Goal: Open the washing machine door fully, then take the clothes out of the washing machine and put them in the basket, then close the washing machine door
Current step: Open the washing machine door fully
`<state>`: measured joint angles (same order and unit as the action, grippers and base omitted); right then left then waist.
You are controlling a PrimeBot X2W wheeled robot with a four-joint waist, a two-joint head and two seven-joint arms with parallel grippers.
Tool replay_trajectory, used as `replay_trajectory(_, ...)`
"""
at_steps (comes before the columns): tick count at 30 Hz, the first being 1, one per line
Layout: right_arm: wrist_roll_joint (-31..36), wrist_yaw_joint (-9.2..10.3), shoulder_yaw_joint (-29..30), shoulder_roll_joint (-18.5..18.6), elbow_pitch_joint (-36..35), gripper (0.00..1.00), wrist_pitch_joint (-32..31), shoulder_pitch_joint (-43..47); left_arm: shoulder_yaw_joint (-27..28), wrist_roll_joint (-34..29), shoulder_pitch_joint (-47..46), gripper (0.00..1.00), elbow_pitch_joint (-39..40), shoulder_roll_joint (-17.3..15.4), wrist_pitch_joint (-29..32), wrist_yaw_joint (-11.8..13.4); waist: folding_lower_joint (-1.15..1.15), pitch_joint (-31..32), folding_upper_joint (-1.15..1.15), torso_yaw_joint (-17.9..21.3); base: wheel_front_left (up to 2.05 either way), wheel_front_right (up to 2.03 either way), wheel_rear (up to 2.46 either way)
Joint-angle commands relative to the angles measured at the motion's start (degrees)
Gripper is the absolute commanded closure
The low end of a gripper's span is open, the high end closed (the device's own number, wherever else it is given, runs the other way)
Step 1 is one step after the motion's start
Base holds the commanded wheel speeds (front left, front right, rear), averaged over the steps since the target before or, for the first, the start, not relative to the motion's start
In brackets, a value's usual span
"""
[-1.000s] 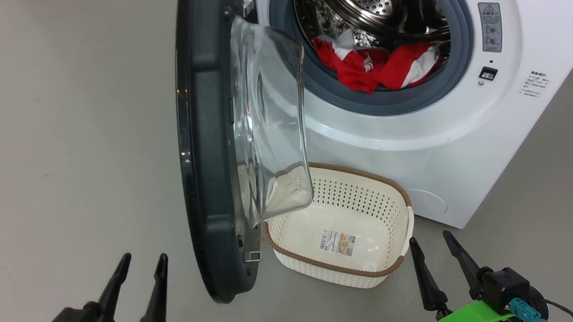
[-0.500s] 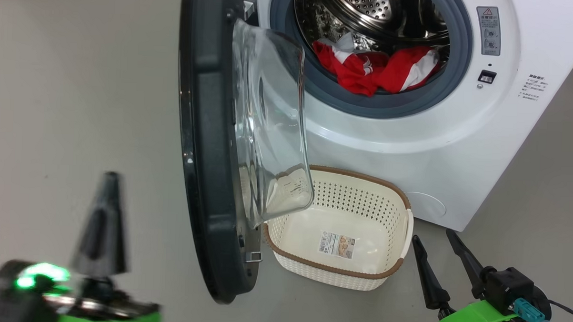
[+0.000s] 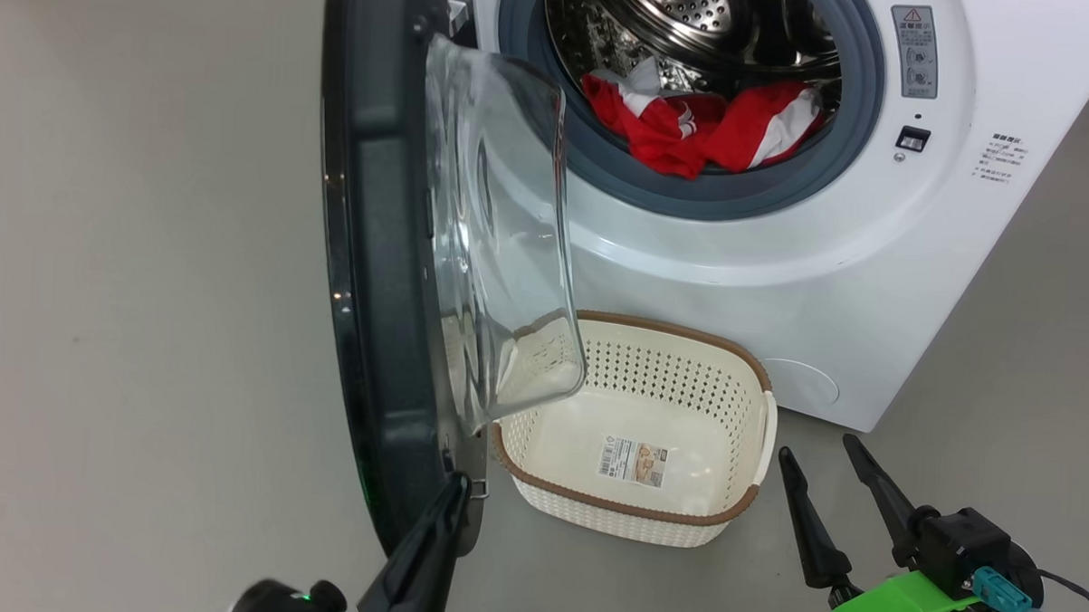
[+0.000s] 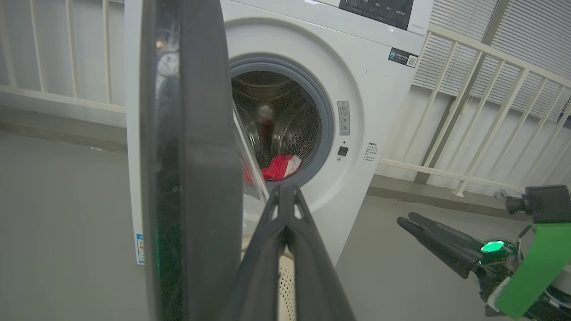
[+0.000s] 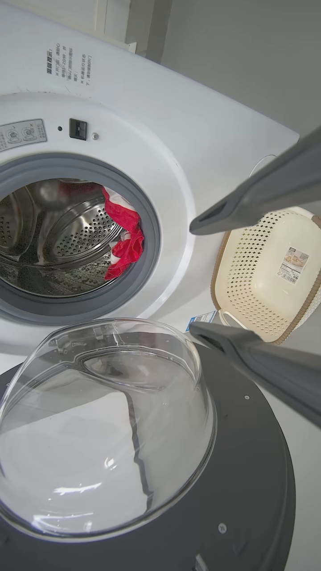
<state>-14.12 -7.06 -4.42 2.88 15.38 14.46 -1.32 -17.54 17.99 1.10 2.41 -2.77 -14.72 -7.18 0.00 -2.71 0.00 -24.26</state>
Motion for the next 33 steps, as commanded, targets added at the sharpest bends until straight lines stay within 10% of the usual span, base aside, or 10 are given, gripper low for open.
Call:
replay_trajectory(1,-0.6,-0.43,-1.4,0.0,-1.5,0.0,0.5,-1.3,1.5,0.8,-1.6,1.0,0.1,-0.1,-0.3,-0.3,0.0,-0.2,0.0,0.0,0.0,0.0,0.0)
replay_trajectory(33,0.6,-0.43,-1.5,0.0,-2.8,0.0,0.5,-2.8,24.2,2.4,-9.5,1.0,-12.4,-2.7,-0.3,-0.3,0.0,-3.7,0.0,0.5,0.0,0.0,0.0)
